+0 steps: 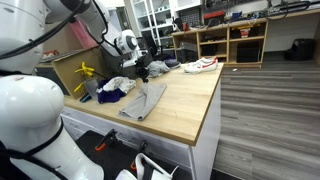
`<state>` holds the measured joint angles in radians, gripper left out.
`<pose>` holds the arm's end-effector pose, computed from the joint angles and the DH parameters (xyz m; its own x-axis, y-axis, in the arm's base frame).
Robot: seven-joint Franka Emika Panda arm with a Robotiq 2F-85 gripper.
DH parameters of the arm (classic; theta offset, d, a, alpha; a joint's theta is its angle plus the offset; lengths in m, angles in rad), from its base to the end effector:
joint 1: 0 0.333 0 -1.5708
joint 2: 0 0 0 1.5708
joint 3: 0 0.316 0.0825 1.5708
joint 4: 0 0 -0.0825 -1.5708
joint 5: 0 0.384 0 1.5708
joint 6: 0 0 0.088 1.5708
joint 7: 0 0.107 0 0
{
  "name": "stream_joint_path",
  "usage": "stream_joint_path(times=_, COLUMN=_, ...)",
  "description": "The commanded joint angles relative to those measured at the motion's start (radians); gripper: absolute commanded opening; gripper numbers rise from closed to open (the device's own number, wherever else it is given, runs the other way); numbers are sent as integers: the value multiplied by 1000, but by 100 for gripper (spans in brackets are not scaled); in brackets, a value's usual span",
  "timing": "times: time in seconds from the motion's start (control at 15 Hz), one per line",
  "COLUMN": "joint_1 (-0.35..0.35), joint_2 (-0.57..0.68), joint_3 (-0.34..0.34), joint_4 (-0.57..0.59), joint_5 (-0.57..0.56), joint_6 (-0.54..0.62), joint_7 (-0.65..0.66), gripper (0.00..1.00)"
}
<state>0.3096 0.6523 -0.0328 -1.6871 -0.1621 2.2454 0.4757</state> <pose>0.6439 0.1803 0.2122 0.9957 -0.0879 -0.0281 -0.0821 -0.9825 0.1671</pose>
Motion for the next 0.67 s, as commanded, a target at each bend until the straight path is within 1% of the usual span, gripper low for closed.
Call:
stream_joint_path(times=0.0, joint_1=12, joint_2=-42, joint_3=-30, joint_4=-64, joint_5=-76, joint_6=86, joint_7=5, gripper=59)
stream_joint_path(times=0.13, joint_1=0, joint_2=-76, joint_3=-38, joint_4=-103, joint_5=-95, joint_6=151, joint_7=0, gripper=74)
stream_joint_path(times=0.2, joint_1=-22, joint_2=-104, joint_3=-25, joint_4=-128, joint_5=-71, joint_6=171, joint_7=-26, gripper=83)
stream_joint_path(times=0.27, joint_1=-43, joint_2=-127, joint_3=-10, joint_4=-150, joint_5=-44, joint_6=174, joint_7=-56, gripper=89)
stream_joint_path(times=0.33, joint_1=-69, joint_2=-154, joint_3=16, joint_4=-178, joint_5=-9, joint_6=160, joint_7=-103, gripper=96)
stream_joint_path(times=0.4, joint_1=-85, joint_2=-179, joint_3=32, joint_4=-203, joint_5=16, joint_6=144, joint_7=-140, gripper=100)
stream_joint_path(times=0.6, joint_1=-129, joint_2=-245, joint_3=83, joint_4=-286, joint_5=99, joint_6=91, joint_7=-242, gripper=100)
